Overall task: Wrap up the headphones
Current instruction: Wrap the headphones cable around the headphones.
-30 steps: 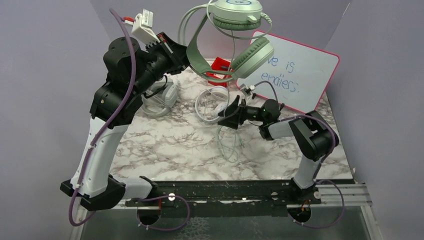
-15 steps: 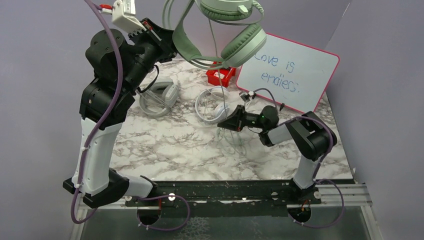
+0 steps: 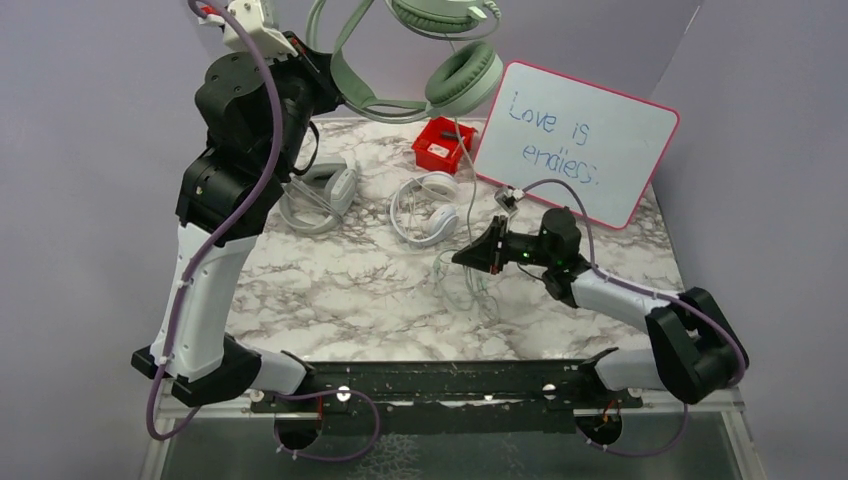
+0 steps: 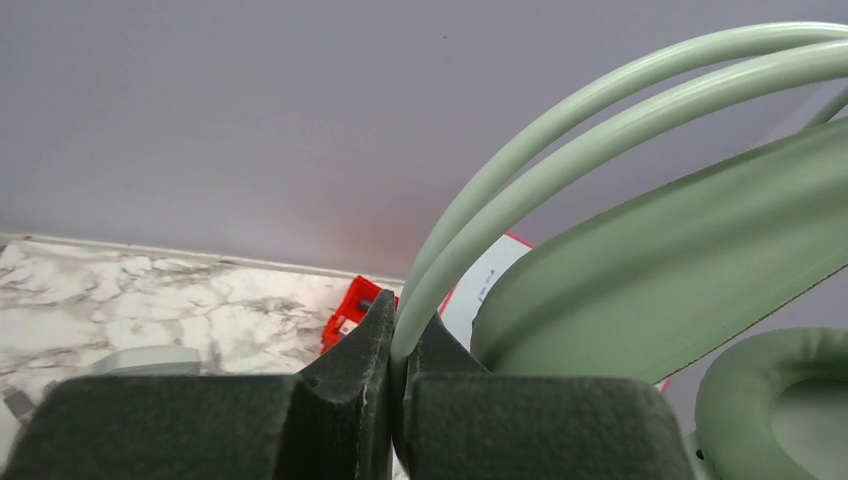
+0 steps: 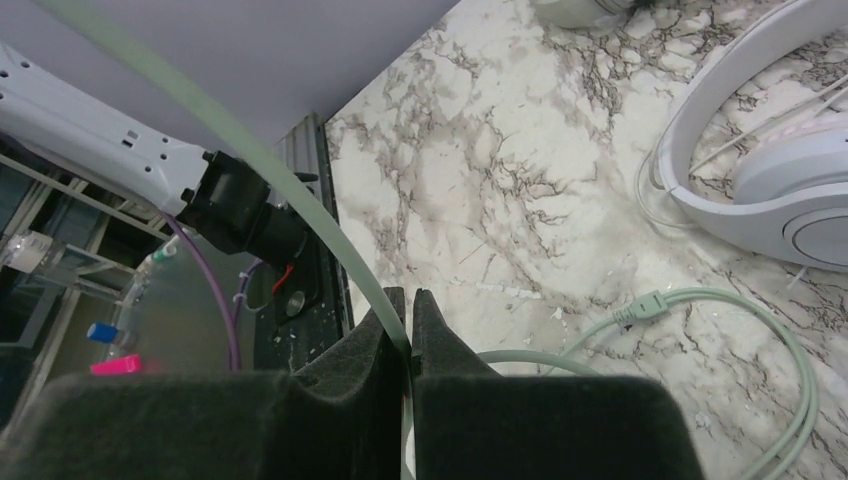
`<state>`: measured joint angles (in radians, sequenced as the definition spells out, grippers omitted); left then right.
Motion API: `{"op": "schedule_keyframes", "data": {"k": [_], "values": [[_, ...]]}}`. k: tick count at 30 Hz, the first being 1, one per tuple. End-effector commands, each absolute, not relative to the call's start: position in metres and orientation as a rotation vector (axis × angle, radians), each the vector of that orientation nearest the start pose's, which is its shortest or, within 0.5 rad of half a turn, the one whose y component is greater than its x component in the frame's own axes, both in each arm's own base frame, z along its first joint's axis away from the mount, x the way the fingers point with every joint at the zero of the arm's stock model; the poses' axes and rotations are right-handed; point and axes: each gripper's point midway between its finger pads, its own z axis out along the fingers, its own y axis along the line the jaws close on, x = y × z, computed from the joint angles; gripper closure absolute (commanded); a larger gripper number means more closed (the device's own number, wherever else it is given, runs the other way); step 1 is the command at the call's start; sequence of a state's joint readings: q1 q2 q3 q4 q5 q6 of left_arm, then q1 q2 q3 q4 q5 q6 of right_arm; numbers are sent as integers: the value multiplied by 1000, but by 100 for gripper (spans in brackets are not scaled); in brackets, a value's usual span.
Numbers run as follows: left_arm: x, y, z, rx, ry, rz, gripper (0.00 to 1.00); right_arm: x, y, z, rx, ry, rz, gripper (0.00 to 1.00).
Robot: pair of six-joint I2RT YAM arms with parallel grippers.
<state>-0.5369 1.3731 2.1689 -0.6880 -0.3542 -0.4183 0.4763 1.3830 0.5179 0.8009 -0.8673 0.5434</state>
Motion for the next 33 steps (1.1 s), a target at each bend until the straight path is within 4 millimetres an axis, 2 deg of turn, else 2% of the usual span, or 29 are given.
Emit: {"op": "schedule_keyframes", "data": {"k": [1,5,10,15,19,27,30,33], "values": [[333,-116,599,-313,1362,-430,100,230,276,179,-714,1786,1336,95],[343,-122,600,-341,1349,-451,100,224,278,172,-722,1832,1359,94],[346,-127,614,-362,1309,-507,100,224,291,155,-728,1905,1381,94],[352,-111,619,-425,1265,-424,100,209,308,161,-803,1893,1382,95],[361,-104,623,-434,1242,-344,100,196,311,164,-843,1915,1357,95],[374,-88,601,-413,1263,-126,100,181,295,184,-845,1940,1285,93],[381,-81,585,-425,1285,-34,100,176,283,192,-843,1971,1227,93],[391,-82,564,-414,1315,31,100,166,273,212,-860,1951,1196,95]]}}
